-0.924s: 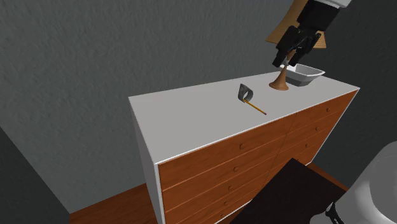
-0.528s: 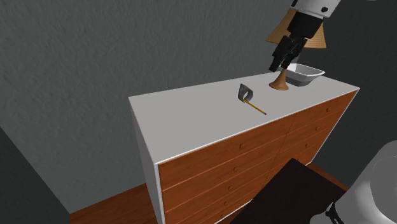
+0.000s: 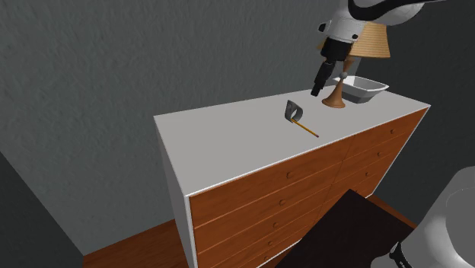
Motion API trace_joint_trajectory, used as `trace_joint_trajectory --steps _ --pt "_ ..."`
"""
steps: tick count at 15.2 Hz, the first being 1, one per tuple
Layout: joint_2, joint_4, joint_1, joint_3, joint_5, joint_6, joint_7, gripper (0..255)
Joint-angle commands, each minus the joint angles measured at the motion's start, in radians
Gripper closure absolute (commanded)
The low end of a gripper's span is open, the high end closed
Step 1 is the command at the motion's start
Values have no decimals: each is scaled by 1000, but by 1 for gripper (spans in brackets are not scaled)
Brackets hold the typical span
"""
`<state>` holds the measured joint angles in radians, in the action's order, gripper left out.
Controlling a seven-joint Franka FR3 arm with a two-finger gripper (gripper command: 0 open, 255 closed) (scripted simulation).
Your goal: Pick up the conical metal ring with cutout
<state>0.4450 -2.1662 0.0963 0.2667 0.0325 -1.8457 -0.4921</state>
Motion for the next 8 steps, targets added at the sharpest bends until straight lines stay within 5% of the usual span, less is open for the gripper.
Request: trace_joint_trajectory --steps 1,8 --pt "-80 47 17 33 2 -13 -101 0" --pt "-376 232 48 110 -33 -57 -429 0"
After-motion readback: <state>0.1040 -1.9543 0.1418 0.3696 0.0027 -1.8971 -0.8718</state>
